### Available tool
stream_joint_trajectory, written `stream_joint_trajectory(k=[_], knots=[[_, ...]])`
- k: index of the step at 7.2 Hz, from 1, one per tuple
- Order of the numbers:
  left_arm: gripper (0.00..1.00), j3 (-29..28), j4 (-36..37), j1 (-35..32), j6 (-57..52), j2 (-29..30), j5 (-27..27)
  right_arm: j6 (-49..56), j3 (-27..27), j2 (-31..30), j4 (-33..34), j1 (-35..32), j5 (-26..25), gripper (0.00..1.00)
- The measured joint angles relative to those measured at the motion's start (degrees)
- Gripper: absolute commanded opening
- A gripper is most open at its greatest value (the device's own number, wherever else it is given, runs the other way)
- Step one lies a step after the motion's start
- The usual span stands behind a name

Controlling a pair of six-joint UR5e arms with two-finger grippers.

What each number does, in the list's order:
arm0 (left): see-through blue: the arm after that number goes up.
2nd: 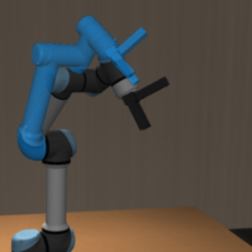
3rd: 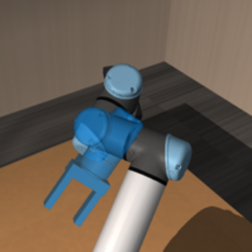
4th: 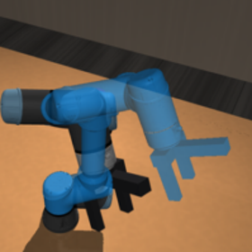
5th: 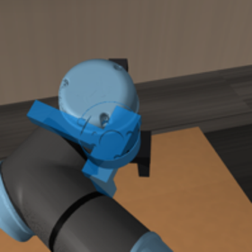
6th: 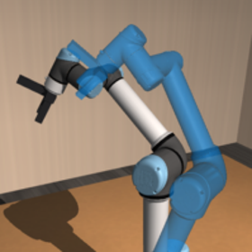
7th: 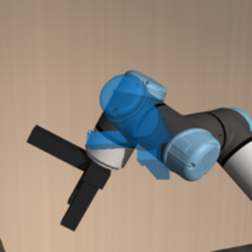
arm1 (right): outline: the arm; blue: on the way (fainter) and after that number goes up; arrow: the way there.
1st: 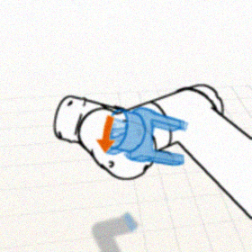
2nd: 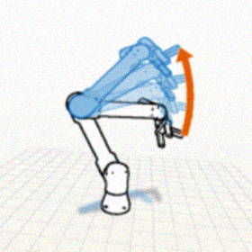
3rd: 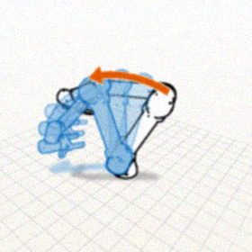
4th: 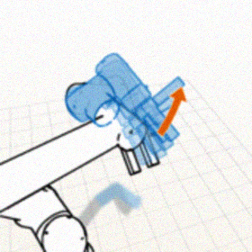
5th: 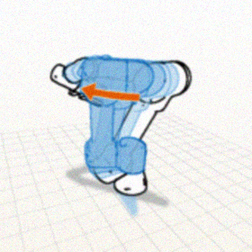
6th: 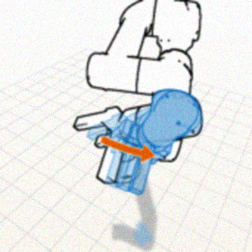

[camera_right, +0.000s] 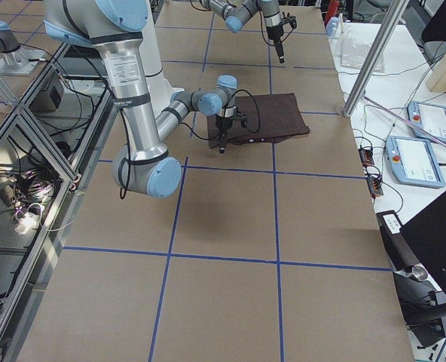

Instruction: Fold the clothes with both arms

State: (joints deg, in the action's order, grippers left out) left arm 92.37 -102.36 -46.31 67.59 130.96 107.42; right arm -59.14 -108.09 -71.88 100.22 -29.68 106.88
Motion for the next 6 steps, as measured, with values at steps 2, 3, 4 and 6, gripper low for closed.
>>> stream_joint_trajectory(k=[2,3,4,6], knots=[[1.0,0.07,-0.01,0.0,-0.08,0.0,-0.02,2.75,0.08,-0.06,-0.19,-2.9,0.16,1.0],[1.0,0.15,0.04,-0.01,-0.09,-0.01,0.0,3.42,0.14,1.25,-0.43,-4.57,0.51,1.0],[1.0,0.24,0.12,-0.01,-0.05,-0.01,0.04,3.72,0.51,3.82,-0.53,-5.77,0.98,1.0],[1.0,0.33,0.21,-0.01,0.24,-0.01,0.06,3.73,5.87,11.6,-0.7,-6.62,1.71,1.0]])
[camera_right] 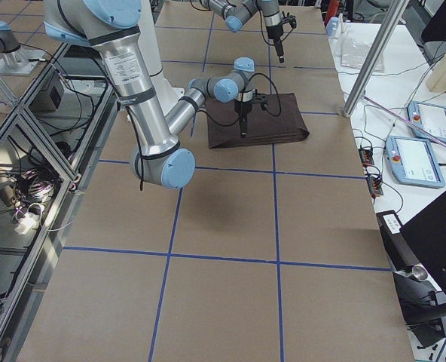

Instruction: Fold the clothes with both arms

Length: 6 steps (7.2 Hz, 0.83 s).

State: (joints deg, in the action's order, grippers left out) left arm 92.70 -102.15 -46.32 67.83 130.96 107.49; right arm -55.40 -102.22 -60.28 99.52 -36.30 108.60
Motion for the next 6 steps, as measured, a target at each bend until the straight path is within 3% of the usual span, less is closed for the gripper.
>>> stream_joint_trajectory(k=[2,6], knots=[[1.0,0.05,-0.02,0.02,0.09,0.01,0.0,0.83,7.15,5.0,0.02,-0.05,0.27,1.0],[1.0,0.54,0.1,0.07,0.25,0.22,0.0,3.99,10.76,3.6,0.12,0.03,0.36,1.0]])
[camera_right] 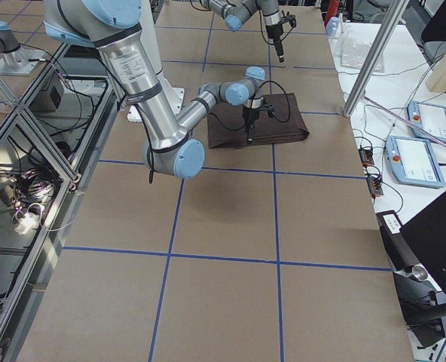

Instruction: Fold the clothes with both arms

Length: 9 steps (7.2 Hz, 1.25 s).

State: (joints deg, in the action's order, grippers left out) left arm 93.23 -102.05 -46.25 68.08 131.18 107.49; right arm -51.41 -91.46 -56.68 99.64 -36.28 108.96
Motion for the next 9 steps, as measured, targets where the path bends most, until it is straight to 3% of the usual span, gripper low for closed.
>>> stream_joint_trajectory(k=[9], knots=[[1.0,0.49,-0.01,-0.07,0.09,0.32,0.0,0.93,1.63,-0.51,0.11,0.37,0.16,1.0]])
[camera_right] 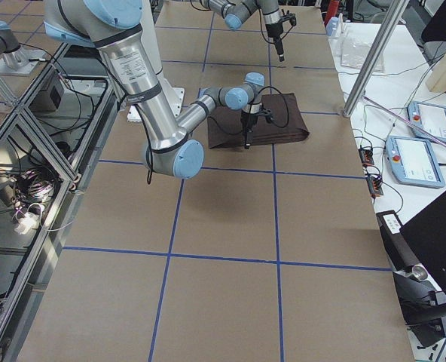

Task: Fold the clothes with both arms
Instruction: 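Open the right gripper and raise it away from the shirt, then move both grippers to the shirt corners nearest the robot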

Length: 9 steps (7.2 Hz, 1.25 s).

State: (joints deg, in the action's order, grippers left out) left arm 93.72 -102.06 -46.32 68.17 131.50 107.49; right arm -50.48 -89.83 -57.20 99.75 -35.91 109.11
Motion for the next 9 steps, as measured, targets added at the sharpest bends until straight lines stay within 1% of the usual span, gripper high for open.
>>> stream_joint_trajectory(k=[1,3,5,6,7,8,9], knots=[[1.0,0.03,-0.02,0.0,0.02,0.06,0.0,1.12,0.06,-0.33,0.17,-0.95,0.03,1.0],[1.0,0.29,0.01,0.0,0.03,-0.11,0.02,5.58,-0.49,-2.39,0.11,-4.88,0.81,1.0],[1.0,1.11,0.68,0.22,0.5,-0.95,0.88,7.03,-4.36,-2.91,-0.09,-9.08,5.3,1.0],[1.0,3.12,1.05,1.4,3.18,-3.42,2.39,6.97,-7.08,-2.88,-0.14,-10.15,7.41,1.0],[1.0,6.64,1.13,4.59,9.12,-6.72,3.2,5.98,-9.64,-2.78,-0.18,-10.7,9.2,1.0],[1.0,9.57,1.25,9.62,16.94,-8.86,2.55,3.94,-11.91,-2.66,-0.22,-10.9,10.54,1.0],[0.98,10.82,1.35,16.11,25.52,-9.69,0.12,1.79,-13.79,-2.61,-0.27,-10.9,11.92,1.0]])
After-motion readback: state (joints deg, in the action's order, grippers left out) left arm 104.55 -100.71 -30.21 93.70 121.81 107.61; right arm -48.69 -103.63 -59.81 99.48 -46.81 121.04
